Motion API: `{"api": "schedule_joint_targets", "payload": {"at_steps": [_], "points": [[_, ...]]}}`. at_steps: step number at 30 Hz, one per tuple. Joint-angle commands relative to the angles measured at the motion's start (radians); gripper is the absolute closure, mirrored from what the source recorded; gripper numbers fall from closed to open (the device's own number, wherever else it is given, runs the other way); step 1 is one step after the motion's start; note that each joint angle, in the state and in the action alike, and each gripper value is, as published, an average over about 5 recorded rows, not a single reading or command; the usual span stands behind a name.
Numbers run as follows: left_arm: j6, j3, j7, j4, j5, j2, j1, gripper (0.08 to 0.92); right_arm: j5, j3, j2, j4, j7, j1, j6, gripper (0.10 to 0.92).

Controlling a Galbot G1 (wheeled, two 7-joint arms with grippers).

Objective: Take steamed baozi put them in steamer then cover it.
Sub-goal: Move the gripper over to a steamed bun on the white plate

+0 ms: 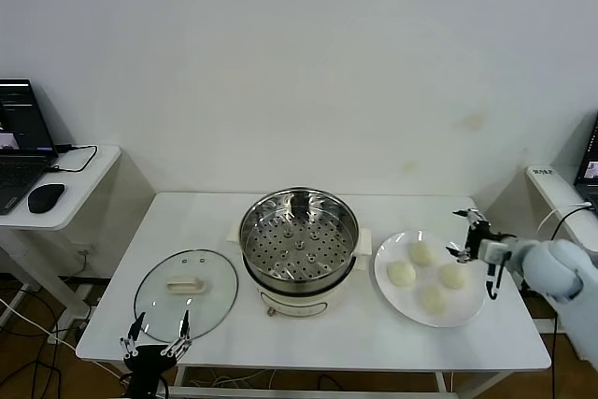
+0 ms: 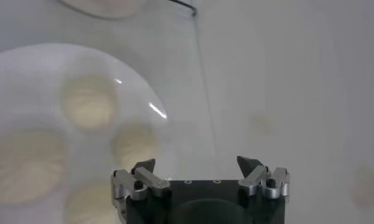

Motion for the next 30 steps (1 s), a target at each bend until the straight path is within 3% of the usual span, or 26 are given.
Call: {"api": "schedule_joint_targets", "payload": {"at_steps": [1,17,30], "points": [[-0.001,-0.010,0.001,0.002,0.000,0.003,-0.004,0.177,0.080,-0.464,-0.001,-0.180,-0.225,0.431,0.000,0.203],[-0.004,-0.049,0.005,0.006,-0.021,0.015,-0.008,0.177,0.007,-0.618,0.255,-0.488,-0.303,0.563,0.155,0.203],[-0.008,-0.066,0.005,0.016,-0.026,0.015,-0.009,0.177,-0.100,-0.570,0.342,-0.612,-0.305,0.521,0.189,0.203]]}}
